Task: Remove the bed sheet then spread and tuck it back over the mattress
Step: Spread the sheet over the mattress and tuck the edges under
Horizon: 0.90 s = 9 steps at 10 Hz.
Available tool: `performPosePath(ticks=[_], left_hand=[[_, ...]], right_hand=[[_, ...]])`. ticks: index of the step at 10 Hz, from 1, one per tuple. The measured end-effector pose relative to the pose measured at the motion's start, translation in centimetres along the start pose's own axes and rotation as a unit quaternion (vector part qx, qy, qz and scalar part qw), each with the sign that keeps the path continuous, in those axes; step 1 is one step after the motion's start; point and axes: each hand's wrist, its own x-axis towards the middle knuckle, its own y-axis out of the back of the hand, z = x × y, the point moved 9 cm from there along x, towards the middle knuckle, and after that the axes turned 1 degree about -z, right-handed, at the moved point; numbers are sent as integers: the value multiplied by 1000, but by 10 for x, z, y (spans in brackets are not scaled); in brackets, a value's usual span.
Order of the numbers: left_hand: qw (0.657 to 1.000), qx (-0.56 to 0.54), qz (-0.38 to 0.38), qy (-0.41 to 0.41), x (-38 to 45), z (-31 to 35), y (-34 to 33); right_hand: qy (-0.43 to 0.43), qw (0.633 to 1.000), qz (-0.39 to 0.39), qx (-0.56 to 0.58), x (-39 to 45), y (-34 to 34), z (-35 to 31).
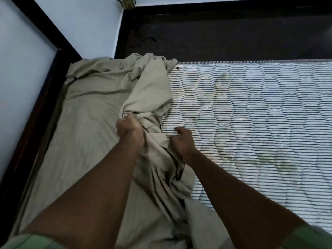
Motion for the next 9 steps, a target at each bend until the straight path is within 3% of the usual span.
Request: performPosePath(ticks=[2,3,4,5,6,7,8,9], left_hand=[[992,88,80,-30,43,-12,58],[986,127,97,-41,54,-13,83],[960,178,202,-75,63,-5,113],[879,247,224,-342,47,39,105],[797,233,9,-557,7,70,40],[799,377,-34,-467,30,70,0],[854,418,-19,-309,84,62,16],[905,331,37,-264,115,66,51]], right_hand=[[-36,988,-75,129,-6,-83,-48],[-79,970,-66,220,-8,-107,-53],[-14,990,49,129,1,-99,-58],[98,986,125,46,-3,-99,-79],[177,981,72,28,-22,-122,-101],[206,977,-29,-45,-30,-144,-99],[254,961,-22,-110,-27,-131,-98],[185,974,15,-129,-15,-105,-88]])
